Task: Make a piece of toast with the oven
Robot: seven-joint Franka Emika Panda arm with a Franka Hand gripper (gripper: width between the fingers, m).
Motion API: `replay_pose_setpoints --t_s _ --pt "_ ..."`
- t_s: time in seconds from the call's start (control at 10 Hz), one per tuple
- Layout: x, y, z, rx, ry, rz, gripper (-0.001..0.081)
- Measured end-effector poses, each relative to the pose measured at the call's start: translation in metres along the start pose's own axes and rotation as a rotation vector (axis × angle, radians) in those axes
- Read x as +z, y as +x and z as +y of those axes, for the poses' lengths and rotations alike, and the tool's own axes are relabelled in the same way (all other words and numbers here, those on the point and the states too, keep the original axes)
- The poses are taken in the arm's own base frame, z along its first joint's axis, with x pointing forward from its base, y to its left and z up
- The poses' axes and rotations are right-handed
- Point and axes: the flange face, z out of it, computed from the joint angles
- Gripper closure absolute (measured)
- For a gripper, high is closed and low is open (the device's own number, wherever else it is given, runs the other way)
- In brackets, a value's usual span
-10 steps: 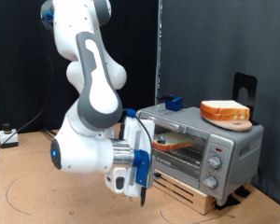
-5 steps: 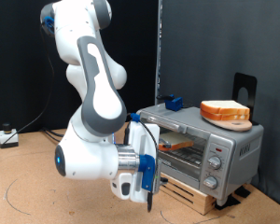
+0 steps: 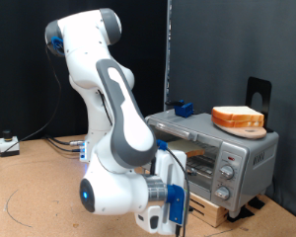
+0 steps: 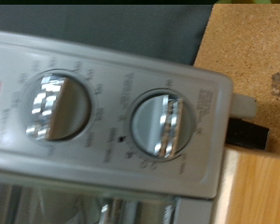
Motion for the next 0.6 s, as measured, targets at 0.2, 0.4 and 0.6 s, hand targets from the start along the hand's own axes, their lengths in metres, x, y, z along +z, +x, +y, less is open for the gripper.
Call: replay_pose_setpoints --t_s 0.2,0.4,0.6 --pt "0.026 0.016 0.005 0.001 -0.008 -0.015 0.0005" --pt "0.053 0.027 0.009 -0.001 -0.012 -0.043 0.0005" --pt "0.078 0.03 0.009 -0.006 -0.013 -0.078 0.0005"
